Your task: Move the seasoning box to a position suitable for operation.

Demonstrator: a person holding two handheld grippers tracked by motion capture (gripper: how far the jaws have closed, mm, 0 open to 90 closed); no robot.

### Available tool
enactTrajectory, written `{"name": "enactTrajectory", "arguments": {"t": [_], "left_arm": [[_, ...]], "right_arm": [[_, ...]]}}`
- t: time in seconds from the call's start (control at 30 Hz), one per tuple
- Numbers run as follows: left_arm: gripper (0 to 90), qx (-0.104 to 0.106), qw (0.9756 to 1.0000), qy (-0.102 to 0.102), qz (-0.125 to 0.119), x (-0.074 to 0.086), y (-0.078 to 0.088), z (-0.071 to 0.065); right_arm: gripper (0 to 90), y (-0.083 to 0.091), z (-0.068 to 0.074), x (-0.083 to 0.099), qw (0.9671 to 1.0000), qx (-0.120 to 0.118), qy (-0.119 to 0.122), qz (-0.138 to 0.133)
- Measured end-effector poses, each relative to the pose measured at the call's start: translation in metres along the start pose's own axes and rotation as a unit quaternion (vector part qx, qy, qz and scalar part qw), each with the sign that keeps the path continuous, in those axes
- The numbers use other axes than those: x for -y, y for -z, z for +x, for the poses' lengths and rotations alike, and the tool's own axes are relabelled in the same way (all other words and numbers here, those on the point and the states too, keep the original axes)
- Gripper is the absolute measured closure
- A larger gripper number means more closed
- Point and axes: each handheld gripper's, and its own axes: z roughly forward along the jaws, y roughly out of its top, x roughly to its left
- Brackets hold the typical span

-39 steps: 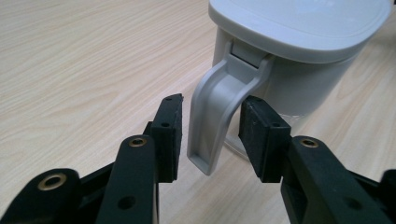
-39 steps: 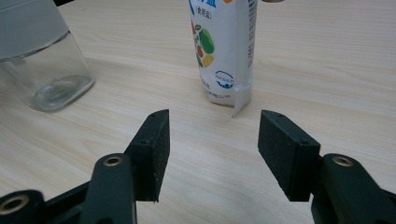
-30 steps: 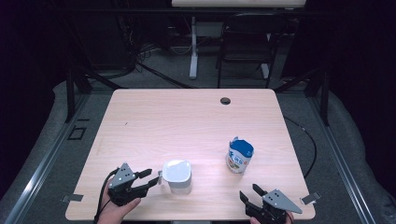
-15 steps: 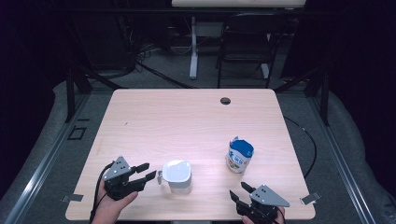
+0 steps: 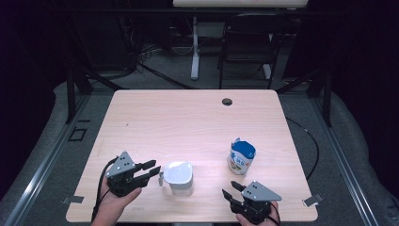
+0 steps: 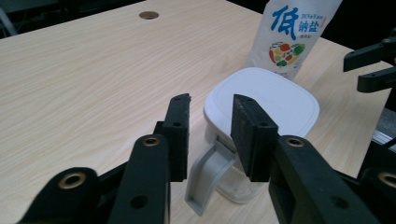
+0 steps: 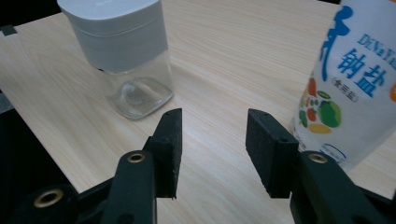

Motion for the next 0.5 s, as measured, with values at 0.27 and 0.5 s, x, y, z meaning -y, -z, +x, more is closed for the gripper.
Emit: {"name": "enactTrajectory", "arguments": {"t": [0.27, 0.5], "left_arm": [[83.9, 0.02, 0.9996, -0.017, 0.008, -0.008, -0.003, -0.005], [87.3, 0.023, 0.9994, -0.017, 0.017, -0.011, -0.009, -0.005]], "right_arm": [[56.6, -0.006, 0.005, -0.012, 0.9997, -0.021, 0.014, 0.003], [59.5, -0.01, 0.01, -0.022, 0.9987, -0.041, 0.03, 0.008]]}}
